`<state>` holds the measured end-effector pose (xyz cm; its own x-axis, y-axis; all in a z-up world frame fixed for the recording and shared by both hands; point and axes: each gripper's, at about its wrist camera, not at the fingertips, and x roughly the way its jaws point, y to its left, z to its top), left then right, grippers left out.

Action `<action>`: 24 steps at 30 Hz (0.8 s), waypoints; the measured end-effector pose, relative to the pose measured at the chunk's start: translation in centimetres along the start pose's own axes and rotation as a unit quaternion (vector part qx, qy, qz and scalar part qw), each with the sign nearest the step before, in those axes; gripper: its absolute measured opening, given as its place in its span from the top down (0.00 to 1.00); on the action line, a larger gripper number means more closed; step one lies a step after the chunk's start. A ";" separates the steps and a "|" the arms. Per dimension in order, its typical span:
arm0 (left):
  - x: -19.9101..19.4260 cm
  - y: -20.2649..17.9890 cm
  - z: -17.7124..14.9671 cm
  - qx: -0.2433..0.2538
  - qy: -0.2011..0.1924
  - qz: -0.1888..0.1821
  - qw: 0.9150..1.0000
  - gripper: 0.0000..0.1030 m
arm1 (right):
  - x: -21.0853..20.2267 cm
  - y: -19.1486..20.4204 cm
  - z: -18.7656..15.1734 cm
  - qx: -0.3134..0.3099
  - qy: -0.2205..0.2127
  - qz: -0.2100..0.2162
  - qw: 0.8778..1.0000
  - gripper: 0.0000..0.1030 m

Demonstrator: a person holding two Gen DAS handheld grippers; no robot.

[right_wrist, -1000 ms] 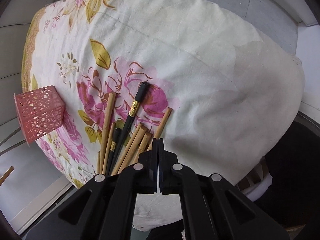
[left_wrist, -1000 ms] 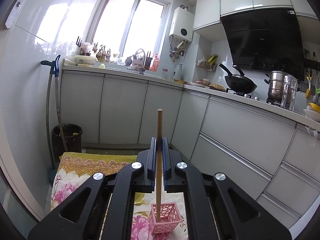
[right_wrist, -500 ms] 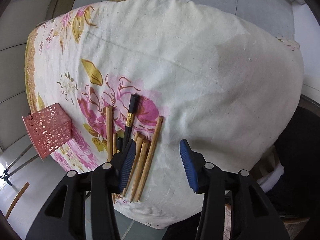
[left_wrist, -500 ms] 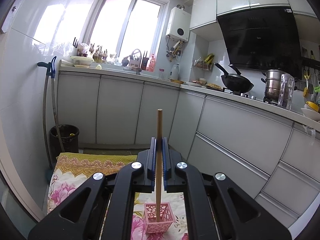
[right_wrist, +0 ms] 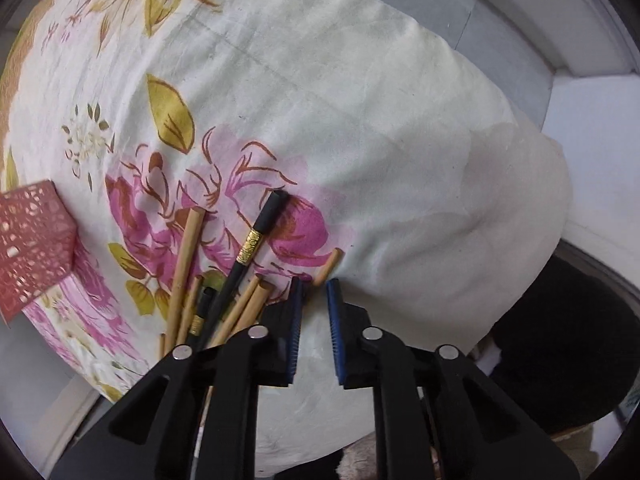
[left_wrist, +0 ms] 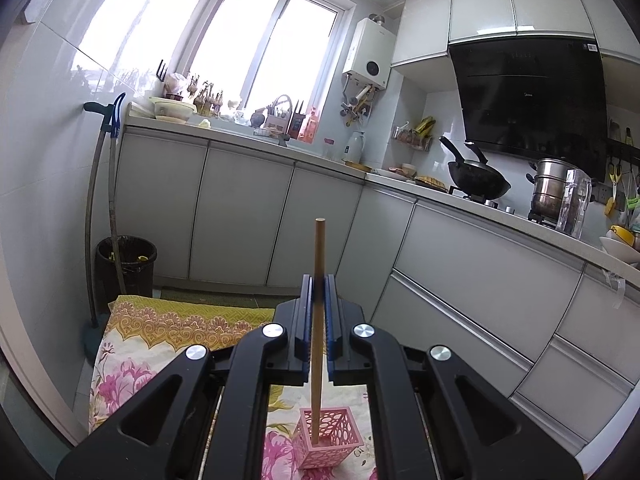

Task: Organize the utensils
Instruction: 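Lower the chopstick into the pink basket with the left gripper while the right gripper grasps a chopstick, then open the left gripper to drop the chopstick while the right gripper lifts its chopstick upright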

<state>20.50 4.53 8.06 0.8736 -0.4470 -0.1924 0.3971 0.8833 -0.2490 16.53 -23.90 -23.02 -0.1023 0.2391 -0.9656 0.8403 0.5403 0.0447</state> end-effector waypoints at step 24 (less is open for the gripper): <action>-0.6 -5.0 -0.1 0.033 0.023 0.019 0.999 0.96 | -13.7 -4.5 -9.8 -0.222 -0.263 0.210 0.915 0.95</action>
<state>17.96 0.32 9.31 0.8750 -0.4173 -0.2453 0.3823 0.9066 -0.1784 8.95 -21.65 -7.46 0.5492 0.1427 -0.8234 0.4355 0.7921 0.4278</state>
